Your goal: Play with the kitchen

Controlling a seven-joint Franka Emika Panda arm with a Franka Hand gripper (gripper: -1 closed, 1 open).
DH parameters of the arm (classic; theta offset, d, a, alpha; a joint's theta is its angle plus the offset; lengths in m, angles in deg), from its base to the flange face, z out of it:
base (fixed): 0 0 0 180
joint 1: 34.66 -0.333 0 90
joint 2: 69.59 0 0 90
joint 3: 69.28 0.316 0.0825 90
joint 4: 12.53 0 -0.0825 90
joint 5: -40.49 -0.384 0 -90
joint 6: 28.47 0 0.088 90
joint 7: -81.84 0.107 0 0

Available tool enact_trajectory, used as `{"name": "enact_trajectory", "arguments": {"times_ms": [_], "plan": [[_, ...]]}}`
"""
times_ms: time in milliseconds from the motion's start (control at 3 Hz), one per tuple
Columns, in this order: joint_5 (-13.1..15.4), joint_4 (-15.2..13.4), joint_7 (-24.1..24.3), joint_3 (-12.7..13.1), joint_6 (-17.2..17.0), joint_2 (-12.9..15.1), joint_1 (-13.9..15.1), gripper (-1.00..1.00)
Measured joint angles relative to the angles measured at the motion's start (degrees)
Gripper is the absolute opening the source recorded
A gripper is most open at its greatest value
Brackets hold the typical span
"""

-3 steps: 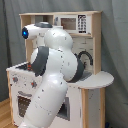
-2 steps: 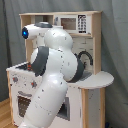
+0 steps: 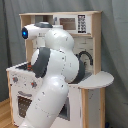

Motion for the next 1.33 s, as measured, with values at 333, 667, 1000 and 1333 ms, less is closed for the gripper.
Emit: {"name": "enact_trajectory", "arguments": {"times_ms": [333, 667, 1000, 1333], "plan": [[0.0, -3.0, -0.5, 4.1, -0.8, 2.3, 3.0, -1.00], [0.0, -5.8, -1.8, 7.1, -1.0, 5.9, 4.6, -1.00], [0.0, -8.7, -3.5, 9.9, -2.1, 10.2, 5.3, -1.00], [0.0, -11.4, -5.0, 12.1, -4.2, 13.9, 5.3, -1.00]]}}
